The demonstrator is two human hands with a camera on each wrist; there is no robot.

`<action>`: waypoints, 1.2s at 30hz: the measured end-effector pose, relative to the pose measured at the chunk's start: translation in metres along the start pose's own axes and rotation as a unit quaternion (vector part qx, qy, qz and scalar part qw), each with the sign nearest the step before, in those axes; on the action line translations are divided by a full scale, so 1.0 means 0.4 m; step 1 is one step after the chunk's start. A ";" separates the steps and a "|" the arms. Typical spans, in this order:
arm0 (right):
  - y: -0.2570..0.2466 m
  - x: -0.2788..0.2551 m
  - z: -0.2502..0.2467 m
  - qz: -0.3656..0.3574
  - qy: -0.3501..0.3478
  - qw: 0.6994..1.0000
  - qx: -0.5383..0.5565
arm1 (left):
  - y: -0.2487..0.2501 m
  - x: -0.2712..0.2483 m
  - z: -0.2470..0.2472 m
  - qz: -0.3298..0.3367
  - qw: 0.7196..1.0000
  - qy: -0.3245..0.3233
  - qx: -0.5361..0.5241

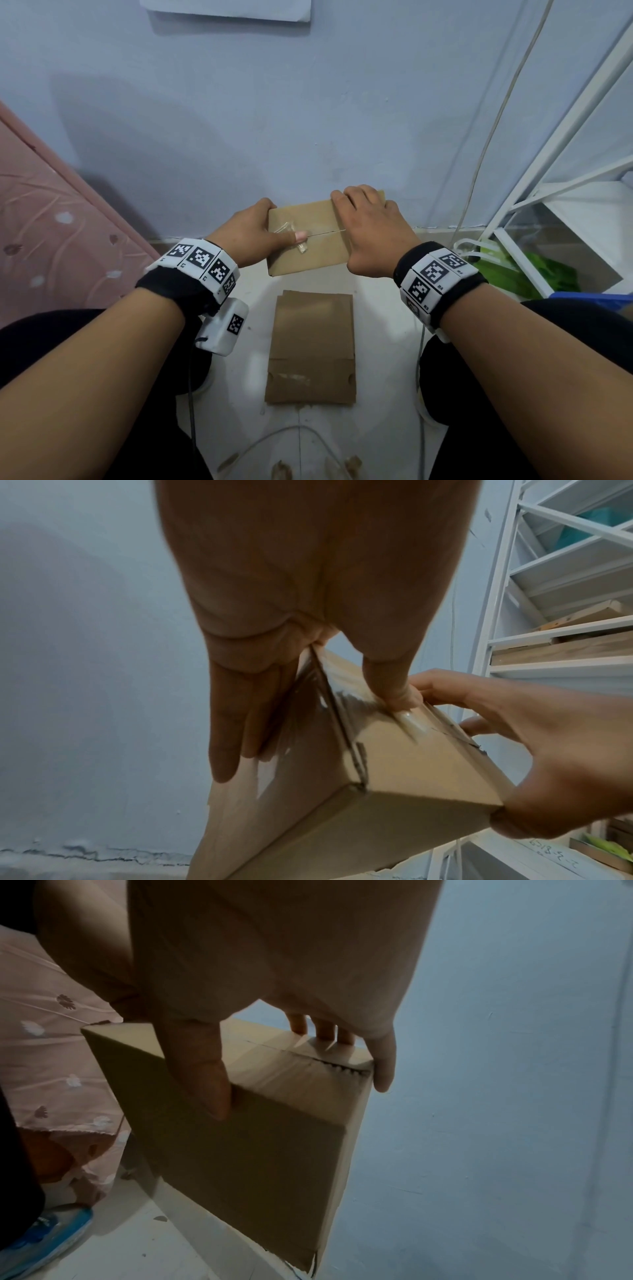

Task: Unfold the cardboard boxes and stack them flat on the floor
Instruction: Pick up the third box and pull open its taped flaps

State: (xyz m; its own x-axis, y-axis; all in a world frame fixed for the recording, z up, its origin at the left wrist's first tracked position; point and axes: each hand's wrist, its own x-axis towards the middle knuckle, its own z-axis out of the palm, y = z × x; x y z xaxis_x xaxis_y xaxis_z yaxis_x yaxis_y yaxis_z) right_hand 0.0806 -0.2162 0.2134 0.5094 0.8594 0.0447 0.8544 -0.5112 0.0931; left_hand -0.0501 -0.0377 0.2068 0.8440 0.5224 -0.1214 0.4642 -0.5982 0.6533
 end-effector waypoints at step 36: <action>0.006 -0.006 0.000 0.004 -0.027 1.000 0.001 | 0.017 -0.016 0.014 0.012 0.994 -0.027 0.110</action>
State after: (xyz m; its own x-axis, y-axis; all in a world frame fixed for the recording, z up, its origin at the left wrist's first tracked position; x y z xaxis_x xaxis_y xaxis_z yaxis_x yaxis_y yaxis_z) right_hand 0.0816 -0.2194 0.2134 0.5207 0.8537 -0.0075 0.8505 -0.5179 0.0913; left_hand -0.0508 -0.0484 0.2078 0.8663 0.4761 -0.1514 0.4857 -0.7316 0.4783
